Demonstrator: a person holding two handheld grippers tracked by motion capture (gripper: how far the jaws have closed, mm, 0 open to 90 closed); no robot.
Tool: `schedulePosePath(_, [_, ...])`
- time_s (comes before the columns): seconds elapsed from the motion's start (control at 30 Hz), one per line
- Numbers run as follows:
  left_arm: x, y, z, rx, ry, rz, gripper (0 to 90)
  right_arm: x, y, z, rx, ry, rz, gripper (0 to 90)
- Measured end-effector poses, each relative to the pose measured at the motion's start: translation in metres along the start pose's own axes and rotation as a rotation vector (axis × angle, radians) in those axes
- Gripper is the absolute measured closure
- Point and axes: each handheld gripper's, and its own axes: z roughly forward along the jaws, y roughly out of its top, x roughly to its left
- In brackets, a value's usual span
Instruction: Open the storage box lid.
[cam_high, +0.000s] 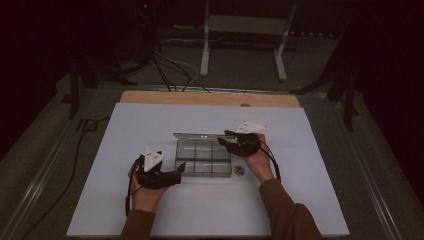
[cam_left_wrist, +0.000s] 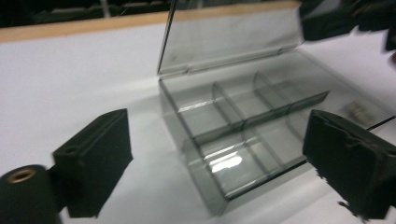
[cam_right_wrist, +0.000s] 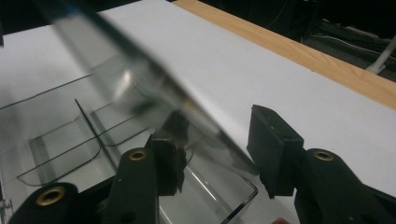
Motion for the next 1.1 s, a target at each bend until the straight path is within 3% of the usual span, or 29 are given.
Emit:
schedulePosePath(0.13, [-0.001,-0.005,0.002,0.006,-0.007,0.003,3.5,-0.002,-0.001,0.001,-0.014,0.001,0.025,55.5])
schedulePosePath(0.33, [0.002,-0.011,0.009,0.035,0.013,-0.016,3.0,-0.005,0.000,0.002,-0.024,0.004,0.047,55.7])
schedulePosePath(0.5, [0.002,-0.013,0.014,0.044,-0.003,-0.037,3.0,-0.007,0.000,0.003,-0.030,0.002,0.057,56.0])
schedulePosePath(0.87, [0.004,-0.013,0.017,0.038,0.030,-0.056,9.5,-0.012,0.001,0.005,-0.047,0.005,0.087,56.7])
schedulePosePath(0.97, [0.002,-0.013,0.017,0.028,0.036,-0.054,19.3,-0.015,0.000,0.006,-0.053,0.018,0.112,56.9])
schedulePosePath(1.1, [-0.002,-0.013,0.016,0.013,0.068,-0.036,44.5,-0.017,0.000,0.006,-0.051,0.019,0.118,57.9])
